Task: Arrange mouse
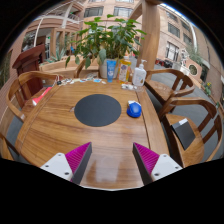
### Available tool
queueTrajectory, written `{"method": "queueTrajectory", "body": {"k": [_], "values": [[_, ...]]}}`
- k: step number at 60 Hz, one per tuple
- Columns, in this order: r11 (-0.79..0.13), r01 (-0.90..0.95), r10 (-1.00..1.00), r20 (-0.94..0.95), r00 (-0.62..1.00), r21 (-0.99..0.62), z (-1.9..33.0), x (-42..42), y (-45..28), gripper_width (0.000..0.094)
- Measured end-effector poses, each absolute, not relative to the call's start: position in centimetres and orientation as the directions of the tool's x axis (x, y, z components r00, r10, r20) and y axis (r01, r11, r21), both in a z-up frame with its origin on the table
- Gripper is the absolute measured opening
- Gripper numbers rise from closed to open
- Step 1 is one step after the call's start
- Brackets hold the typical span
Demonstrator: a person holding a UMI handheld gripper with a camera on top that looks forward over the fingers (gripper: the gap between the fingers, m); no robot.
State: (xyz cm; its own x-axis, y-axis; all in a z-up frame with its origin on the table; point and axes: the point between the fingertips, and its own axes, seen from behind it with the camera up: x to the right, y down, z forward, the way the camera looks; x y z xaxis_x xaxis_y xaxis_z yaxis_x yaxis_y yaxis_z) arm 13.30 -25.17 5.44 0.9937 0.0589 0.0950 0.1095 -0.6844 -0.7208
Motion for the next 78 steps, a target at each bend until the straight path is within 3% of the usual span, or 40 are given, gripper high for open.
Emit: {"method": "queueTrajectory", "body": {"k": [13, 30, 36, 39, 54, 58, 65, 78], "values": [[-0.665, 0.035, -0.07, 0.11, 0.991, -0.746, 2.1, 20.9, -14.7, 0.0839], [-0.649, -0.038, -0.115, 0.048, 0.992, -0.76, -0.9, 23.8, -4.4, 0.0794], [-0.637, -0.027, -0.106, 0.052, 0.993, -0.77, -1.0, 23.7, -2.1, 0.0672], [-0.632, -0.023, -0.097, 0.049, 0.994, -0.775, -1.0, 23.2, -1.4, 0.0534], [-0.622, -0.058, -0.138, 0.037, 0.99, -0.781, -0.9, 23.4, -1.0, 0.0376], [-0.629, -0.047, -0.144, 0.058, 0.988, -0.776, -0.8, 23.6, -1.1, 0.037], [-0.577, -0.055, -0.184, 0.065, 0.981, -0.815, 3.0, 24.5, -0.7, 0.0371], [-0.347, -0.042, -0.184, 0.024, 0.983, -0.937, 18.1, 21.9, 0.4, 0.0371]]}}
